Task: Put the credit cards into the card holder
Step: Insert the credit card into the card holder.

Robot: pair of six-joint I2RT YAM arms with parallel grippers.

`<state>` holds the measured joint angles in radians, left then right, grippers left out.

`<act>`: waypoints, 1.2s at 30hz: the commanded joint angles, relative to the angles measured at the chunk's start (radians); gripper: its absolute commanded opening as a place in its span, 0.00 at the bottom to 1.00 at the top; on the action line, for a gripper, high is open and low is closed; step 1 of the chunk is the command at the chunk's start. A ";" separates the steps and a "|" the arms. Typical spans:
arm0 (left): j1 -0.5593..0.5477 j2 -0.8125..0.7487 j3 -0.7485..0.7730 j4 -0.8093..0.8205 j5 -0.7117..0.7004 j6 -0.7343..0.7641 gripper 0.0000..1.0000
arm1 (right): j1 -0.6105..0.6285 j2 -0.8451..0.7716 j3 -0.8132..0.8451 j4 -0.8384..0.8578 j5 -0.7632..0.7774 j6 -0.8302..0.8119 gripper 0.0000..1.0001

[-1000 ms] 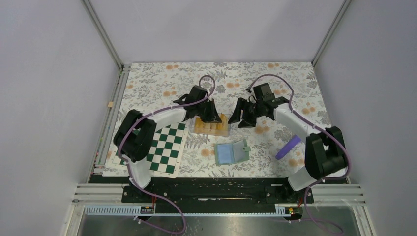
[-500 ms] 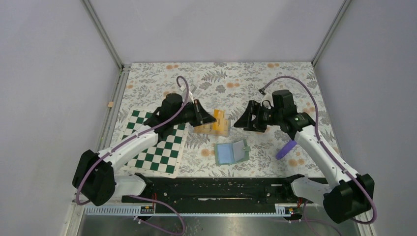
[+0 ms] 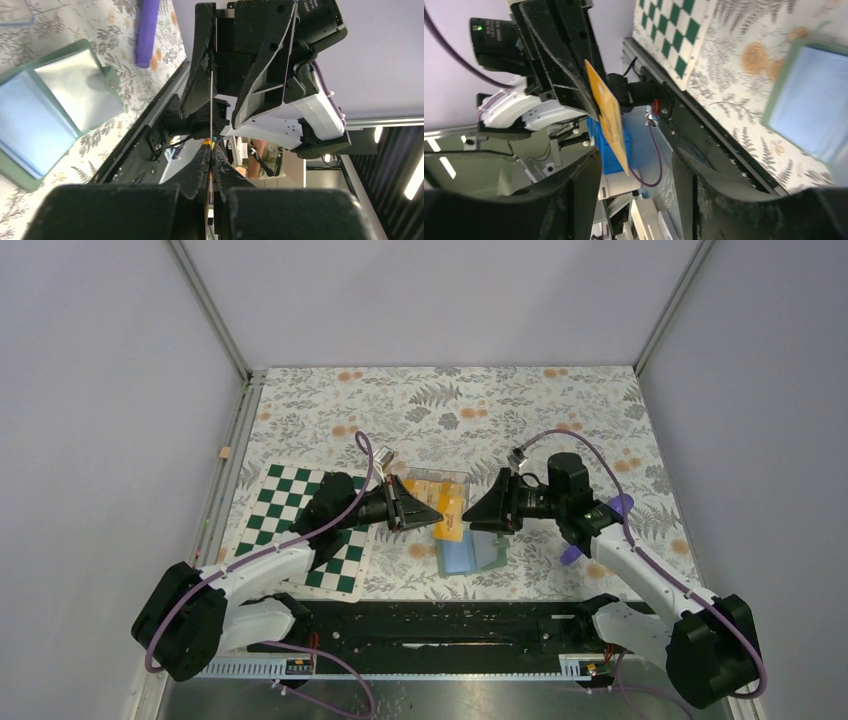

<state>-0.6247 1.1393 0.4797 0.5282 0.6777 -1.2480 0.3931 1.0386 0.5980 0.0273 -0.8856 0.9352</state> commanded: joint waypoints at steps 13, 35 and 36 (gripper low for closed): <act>-0.010 -0.013 -0.020 0.155 0.026 -0.064 0.11 | 0.087 0.093 -0.005 0.376 -0.069 0.204 0.00; -0.082 0.200 0.025 -0.398 -0.255 0.202 0.48 | -0.031 0.290 0.042 -0.241 0.232 -0.430 0.00; -0.088 0.224 0.025 -0.384 -0.265 0.195 0.46 | -0.042 0.297 0.039 -0.241 0.252 -0.440 0.00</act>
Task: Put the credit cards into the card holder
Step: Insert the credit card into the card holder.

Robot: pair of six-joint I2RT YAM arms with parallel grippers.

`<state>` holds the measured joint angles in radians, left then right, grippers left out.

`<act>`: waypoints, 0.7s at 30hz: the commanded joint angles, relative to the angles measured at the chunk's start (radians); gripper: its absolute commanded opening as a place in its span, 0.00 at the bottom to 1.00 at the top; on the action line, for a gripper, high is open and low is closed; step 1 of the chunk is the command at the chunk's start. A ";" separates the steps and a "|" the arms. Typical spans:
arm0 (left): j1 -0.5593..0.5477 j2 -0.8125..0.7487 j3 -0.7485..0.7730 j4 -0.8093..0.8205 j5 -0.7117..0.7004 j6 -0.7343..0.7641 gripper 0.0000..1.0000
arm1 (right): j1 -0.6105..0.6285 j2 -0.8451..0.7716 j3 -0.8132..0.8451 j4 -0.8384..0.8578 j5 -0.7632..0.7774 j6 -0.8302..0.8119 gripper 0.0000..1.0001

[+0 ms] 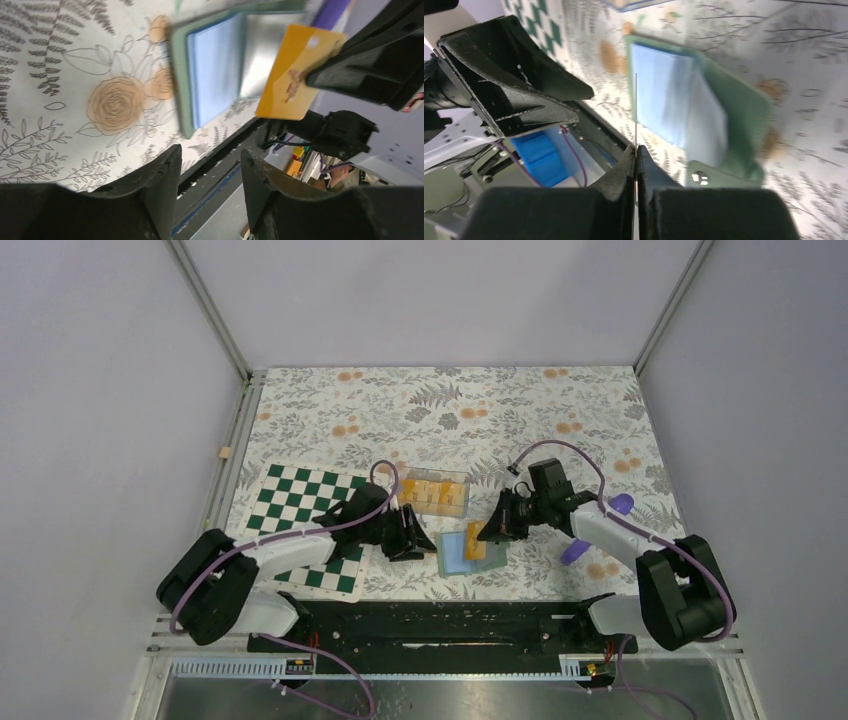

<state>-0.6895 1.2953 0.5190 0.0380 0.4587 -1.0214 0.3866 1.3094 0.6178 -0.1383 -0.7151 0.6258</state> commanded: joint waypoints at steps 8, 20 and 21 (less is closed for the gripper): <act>-0.045 0.181 -0.024 0.149 -0.090 -0.049 0.32 | -0.107 0.130 -0.002 0.032 0.048 -0.110 0.00; -0.065 0.278 0.030 0.110 -0.106 -0.028 0.12 | -0.107 0.205 -0.049 0.174 -0.048 -0.074 0.00; -0.067 0.286 0.034 0.111 -0.104 -0.028 0.11 | -0.107 0.203 -0.049 0.171 -0.047 -0.076 0.00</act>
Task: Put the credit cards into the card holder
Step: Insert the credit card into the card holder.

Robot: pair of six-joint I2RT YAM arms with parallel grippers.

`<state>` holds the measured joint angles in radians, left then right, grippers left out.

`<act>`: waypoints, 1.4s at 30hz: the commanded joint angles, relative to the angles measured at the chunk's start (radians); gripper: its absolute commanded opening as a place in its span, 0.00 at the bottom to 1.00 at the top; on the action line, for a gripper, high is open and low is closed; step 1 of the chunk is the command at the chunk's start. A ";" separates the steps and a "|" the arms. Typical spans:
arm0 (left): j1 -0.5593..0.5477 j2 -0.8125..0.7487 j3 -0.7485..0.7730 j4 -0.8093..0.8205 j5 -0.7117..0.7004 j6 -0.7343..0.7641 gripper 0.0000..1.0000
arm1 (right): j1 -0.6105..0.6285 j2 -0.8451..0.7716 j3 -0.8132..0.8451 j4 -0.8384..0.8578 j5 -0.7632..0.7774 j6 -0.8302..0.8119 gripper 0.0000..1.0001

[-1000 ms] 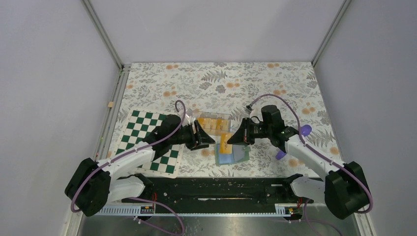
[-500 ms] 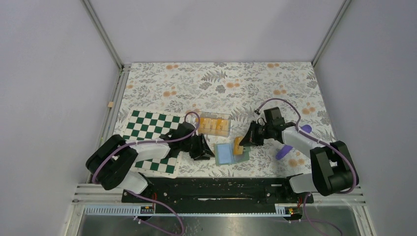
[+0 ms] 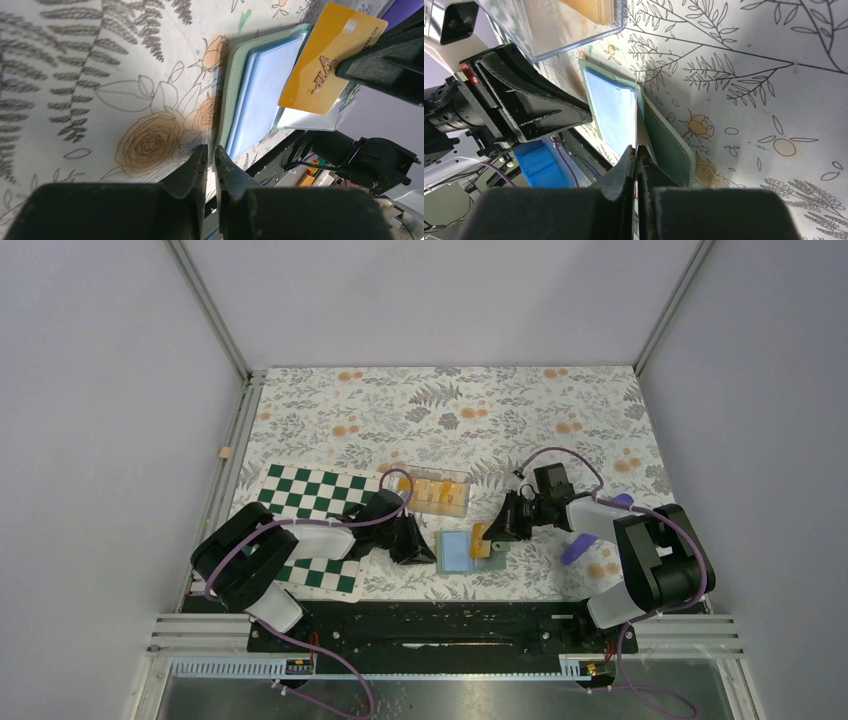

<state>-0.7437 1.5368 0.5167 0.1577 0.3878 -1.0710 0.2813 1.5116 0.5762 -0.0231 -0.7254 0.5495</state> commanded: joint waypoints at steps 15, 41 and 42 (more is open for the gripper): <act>-0.025 0.080 0.047 -0.008 -0.034 0.019 0.00 | -0.002 0.075 -0.068 0.186 -0.071 0.072 0.00; -0.052 0.086 0.081 -0.042 -0.044 0.034 0.00 | 0.039 0.091 -0.142 0.197 -0.158 0.121 0.00; -0.052 0.086 0.082 -0.044 -0.045 0.034 0.00 | 0.047 0.103 -0.135 0.199 -0.161 0.121 0.00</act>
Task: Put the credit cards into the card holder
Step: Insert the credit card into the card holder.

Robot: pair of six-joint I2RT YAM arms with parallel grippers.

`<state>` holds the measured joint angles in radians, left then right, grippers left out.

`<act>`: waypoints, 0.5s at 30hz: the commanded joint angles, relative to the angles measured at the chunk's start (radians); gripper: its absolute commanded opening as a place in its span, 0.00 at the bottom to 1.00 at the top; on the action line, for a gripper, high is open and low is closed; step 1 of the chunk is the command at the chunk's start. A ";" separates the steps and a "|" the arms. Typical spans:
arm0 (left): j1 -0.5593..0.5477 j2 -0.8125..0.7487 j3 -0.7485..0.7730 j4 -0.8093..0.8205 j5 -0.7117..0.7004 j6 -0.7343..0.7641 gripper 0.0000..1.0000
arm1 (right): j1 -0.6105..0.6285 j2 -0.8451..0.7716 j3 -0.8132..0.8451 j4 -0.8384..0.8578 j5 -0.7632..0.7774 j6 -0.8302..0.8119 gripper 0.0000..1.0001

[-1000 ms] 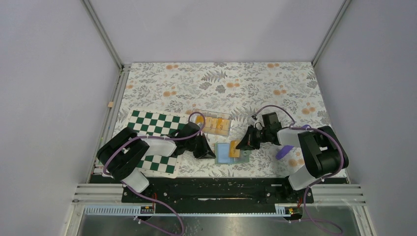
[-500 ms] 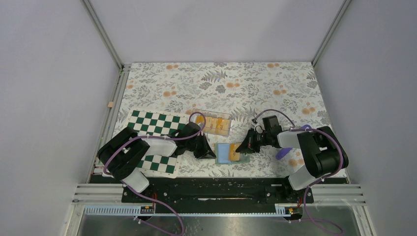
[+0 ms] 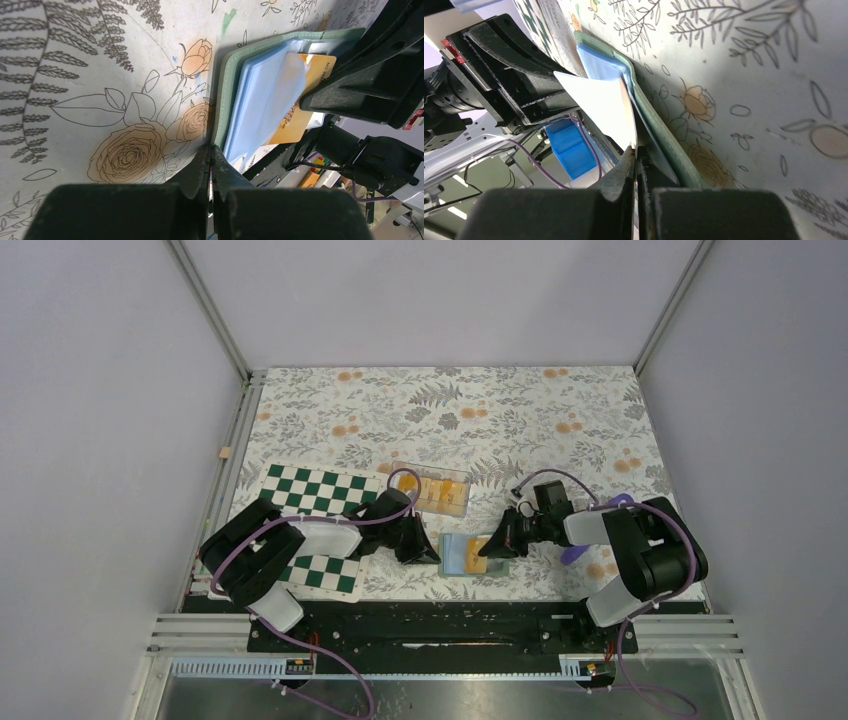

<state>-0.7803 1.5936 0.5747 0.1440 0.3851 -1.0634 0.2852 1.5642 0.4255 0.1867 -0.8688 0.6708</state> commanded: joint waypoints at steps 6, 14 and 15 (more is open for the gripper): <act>-0.016 0.017 0.026 -0.072 -0.065 0.025 0.00 | 0.057 0.057 0.042 -0.024 -0.042 -0.006 0.00; -0.016 0.040 0.046 -0.094 -0.064 0.028 0.00 | 0.071 0.066 0.091 -0.061 -0.076 -0.027 0.00; -0.016 0.042 0.045 -0.097 -0.065 0.028 0.00 | 0.074 0.077 0.099 -0.079 -0.070 -0.035 0.00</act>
<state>-0.7849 1.5993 0.6029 0.0902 0.3763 -1.0618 0.3222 1.6077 0.4801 0.1768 -0.9085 0.6701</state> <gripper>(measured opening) 0.006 0.020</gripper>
